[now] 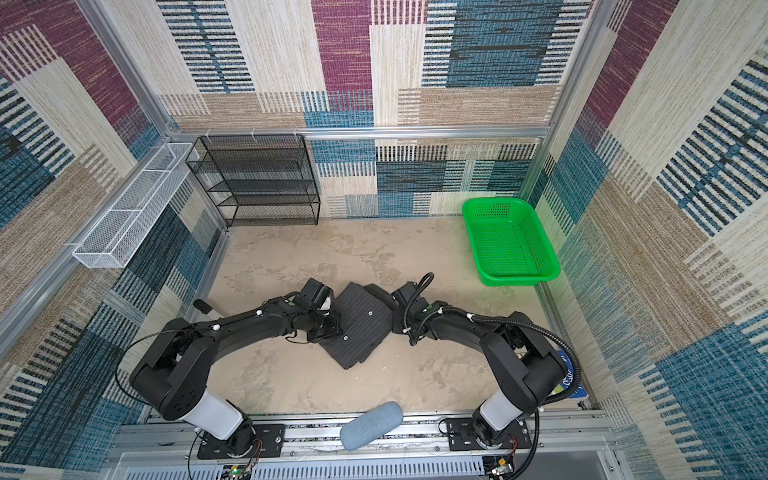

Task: Fold and stack the long sleeve shirts

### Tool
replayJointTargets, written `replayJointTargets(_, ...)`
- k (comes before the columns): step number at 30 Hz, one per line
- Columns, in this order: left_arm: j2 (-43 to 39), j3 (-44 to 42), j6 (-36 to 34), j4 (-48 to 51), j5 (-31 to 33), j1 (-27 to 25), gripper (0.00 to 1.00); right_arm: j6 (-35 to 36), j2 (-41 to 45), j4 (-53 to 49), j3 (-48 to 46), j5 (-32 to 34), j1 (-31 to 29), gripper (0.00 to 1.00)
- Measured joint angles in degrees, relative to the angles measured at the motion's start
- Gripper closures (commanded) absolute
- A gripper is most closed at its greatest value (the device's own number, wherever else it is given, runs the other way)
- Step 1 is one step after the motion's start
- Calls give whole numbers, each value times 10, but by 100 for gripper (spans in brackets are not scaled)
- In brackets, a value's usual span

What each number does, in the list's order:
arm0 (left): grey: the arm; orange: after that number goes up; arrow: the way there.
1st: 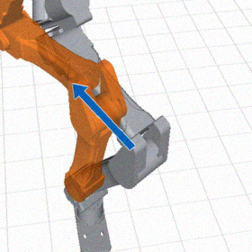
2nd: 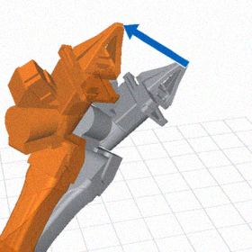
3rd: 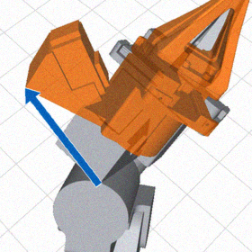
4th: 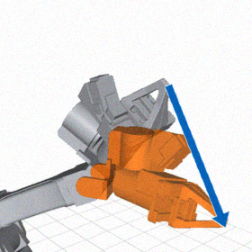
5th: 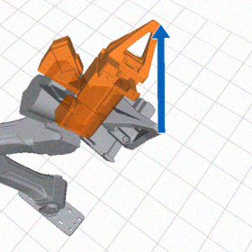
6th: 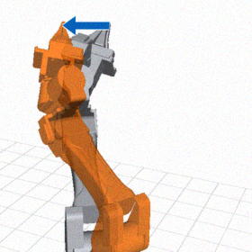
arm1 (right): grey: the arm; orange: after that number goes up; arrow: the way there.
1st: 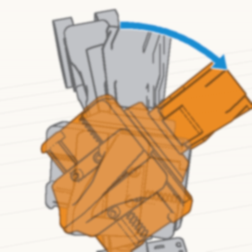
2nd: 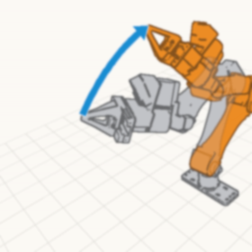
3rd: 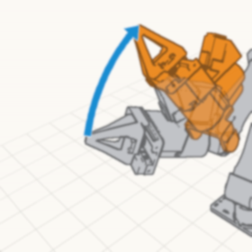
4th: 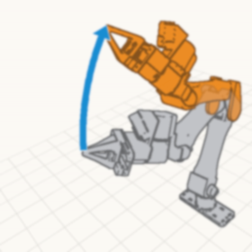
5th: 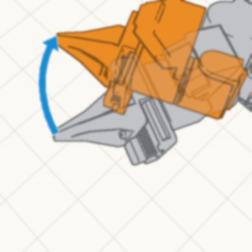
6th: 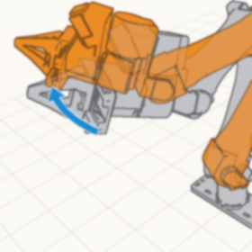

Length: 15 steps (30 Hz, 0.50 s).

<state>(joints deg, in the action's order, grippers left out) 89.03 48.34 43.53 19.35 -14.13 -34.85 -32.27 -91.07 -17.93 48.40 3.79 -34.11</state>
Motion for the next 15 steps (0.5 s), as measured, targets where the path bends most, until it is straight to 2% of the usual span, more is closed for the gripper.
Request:
replayJointTargets(4, -69, -8, 30, 25, 15, -20, 83, 70, -10, -26, 76, 13, 12, 78)
replayJointTargets(8, -127, 45, 31, 66, 55, -17, 78, 98, 13, -44, 111, 9, 7, 77)
replayJointTargets(11, -134, 97, 17, 83, 69, 5, 81, 96, 34, -61, 118, 4, -26, 76)
replayJointTargets(15, -79, 143, -18, 83, 77, 43, 89, 59, 34, -68, 120, -11, -97, 76)
